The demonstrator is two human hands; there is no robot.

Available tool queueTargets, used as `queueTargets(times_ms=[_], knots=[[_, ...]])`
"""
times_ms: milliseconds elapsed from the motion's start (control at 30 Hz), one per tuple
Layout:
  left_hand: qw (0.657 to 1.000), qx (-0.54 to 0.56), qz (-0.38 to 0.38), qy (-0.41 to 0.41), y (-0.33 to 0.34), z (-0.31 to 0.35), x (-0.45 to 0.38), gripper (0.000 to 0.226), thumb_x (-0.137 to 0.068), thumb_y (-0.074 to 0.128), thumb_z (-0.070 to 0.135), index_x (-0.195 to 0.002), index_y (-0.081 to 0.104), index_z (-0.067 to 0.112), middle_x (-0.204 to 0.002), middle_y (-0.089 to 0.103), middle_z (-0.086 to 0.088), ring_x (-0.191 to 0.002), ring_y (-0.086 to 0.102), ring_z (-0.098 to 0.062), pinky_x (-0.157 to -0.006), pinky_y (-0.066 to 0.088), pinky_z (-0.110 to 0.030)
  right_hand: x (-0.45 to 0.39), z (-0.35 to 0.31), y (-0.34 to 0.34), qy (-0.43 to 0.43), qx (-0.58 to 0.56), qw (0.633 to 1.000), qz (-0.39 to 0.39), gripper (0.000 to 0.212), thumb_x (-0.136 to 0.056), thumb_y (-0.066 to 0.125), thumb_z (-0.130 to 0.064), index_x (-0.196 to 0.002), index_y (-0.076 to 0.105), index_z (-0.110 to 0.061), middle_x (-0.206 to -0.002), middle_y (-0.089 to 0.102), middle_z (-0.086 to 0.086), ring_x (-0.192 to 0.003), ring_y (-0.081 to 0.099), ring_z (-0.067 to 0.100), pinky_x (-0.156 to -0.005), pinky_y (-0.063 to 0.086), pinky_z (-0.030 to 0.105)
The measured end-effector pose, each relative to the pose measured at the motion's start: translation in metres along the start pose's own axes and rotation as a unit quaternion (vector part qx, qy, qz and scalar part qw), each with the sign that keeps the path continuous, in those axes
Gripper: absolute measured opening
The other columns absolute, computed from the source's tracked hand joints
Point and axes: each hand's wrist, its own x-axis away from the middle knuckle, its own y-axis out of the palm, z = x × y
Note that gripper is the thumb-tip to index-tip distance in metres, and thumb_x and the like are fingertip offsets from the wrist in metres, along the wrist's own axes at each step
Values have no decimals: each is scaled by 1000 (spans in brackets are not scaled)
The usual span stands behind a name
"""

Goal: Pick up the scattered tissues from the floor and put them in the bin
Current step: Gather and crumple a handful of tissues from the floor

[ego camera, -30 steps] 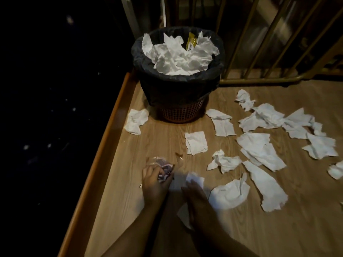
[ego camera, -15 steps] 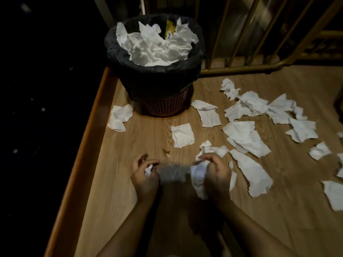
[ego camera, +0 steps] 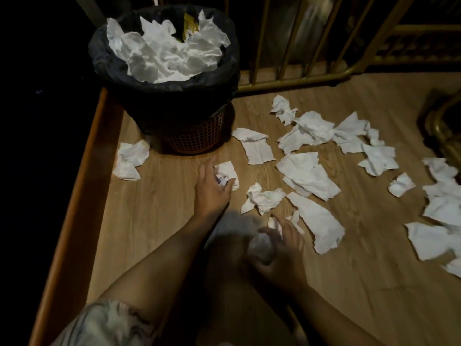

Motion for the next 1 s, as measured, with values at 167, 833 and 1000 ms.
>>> queueTargets(times_ms=[167,833,1000], knots=[[991,-118,-45,46,18,-23,-1,62,-81,70,5,-138,52,22,-149,35,-8,-134,34,-23,-110,36,-32,18,16,15,8,9,1000,-29,64,-76,63,-62,-129,52,-29,-158,21,-3,-150,-1,18,-116,6,59],[996,18,75,33,-2,-28,45,26,-78,80,16,-63,58,9,-67,56,0,-62,51,-11,-58,43,-28,-111,-15,-32,136,-73,979,131,49,-87,53,-57,-122,59,-23,-122,59,0,-111,56,17,-87,43,27],[1000,21,12,19,9,-12,34,17,-78,72,10,-70,56,9,-111,51,5,-92,51,10,-78,38,-6,-100,0,-7,186,40,982,15,65,-76,57,-72,-115,55,-20,-129,49,5,-102,59,23,-76,46,29]])
